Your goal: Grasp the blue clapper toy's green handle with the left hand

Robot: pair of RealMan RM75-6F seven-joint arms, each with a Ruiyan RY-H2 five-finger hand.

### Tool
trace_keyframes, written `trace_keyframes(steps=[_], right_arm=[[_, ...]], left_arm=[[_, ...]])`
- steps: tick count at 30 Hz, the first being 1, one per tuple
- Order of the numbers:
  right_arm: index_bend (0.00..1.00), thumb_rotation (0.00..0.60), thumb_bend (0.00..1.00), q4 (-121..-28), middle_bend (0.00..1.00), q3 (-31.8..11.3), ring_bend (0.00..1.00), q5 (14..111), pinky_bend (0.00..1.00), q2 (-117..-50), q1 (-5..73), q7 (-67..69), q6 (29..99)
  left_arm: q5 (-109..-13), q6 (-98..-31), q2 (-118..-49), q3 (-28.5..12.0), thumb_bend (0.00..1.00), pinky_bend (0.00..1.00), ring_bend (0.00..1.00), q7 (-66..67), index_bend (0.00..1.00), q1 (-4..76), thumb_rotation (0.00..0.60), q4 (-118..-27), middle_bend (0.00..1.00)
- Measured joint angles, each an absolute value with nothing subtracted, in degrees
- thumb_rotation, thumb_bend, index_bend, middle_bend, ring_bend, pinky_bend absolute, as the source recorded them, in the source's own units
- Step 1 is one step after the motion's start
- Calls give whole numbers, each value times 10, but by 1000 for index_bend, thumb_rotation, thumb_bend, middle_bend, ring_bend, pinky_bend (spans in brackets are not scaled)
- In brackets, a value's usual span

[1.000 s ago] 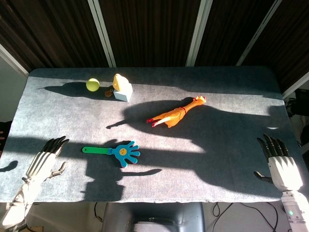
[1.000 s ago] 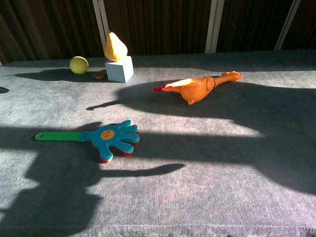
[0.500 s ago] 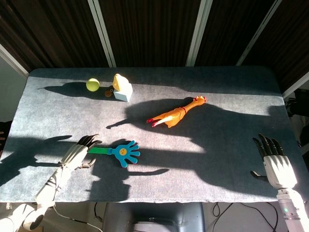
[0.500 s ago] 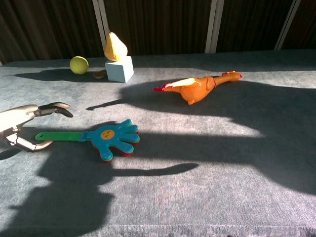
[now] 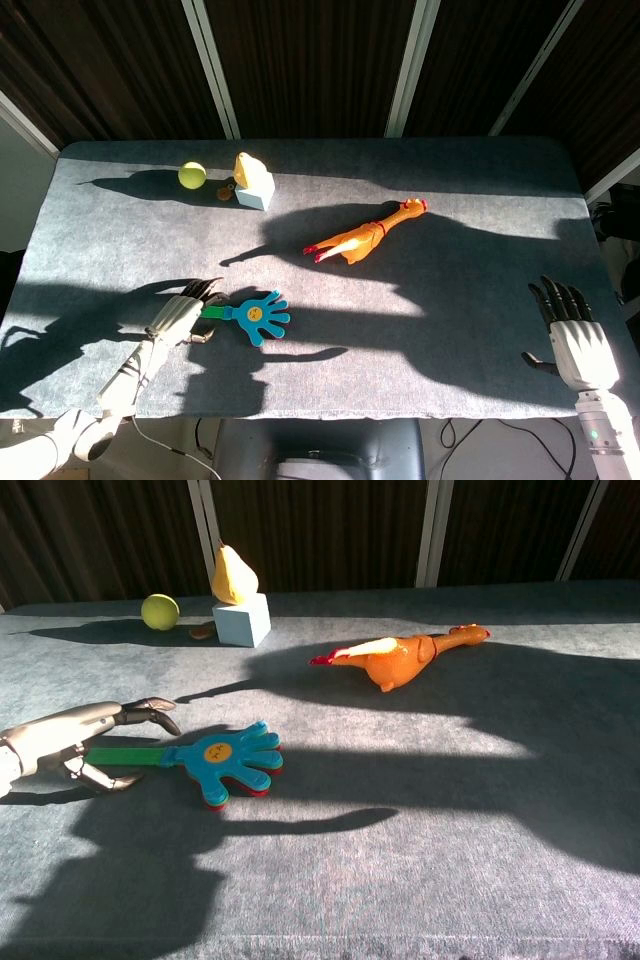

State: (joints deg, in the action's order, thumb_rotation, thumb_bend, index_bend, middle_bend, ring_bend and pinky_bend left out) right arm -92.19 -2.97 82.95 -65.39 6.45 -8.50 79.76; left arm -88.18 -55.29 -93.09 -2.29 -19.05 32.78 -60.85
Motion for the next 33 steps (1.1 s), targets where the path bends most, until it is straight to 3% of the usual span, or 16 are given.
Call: trace_keyframes(steps=[10, 18, 24, 29, 33], right_arm=[[0, 600, 194, -926, 0, -32, 0, 831, 0, -647, 60, -76, 808], [0, 600, 192, -928, 0, -30, 0, 832, 0, -645, 59, -77, 807], [0, 600, 193, -929, 0, -30, 0, 832, 0, -643, 59, -76, 807], [0, 600, 193, -929, 0, -29, 0, 833, 0, -643, 59, -76, 808], [0, 600, 192, -929, 0, -30, 0, 833, 0, -643, 59, -75, 808]], left_arm=[[-869, -537, -946, -19, 418, 0, 0, -198, 331, 341, 600, -596, 0], [-871, -543, -951, -17, 417, 0, 0, -205, 353, 345, 600, -594, 0], [-869, -551, -961, -19, 426, 0, 0, -213, 505, 348, 600, -585, 17], [-863, -550, -969, -22, 474, 0, 0, -227, 672, 349, 600, -572, 90], [-865, -565, -975, -22, 495, 0, 0, -251, 730, 347, 600, -565, 150]])
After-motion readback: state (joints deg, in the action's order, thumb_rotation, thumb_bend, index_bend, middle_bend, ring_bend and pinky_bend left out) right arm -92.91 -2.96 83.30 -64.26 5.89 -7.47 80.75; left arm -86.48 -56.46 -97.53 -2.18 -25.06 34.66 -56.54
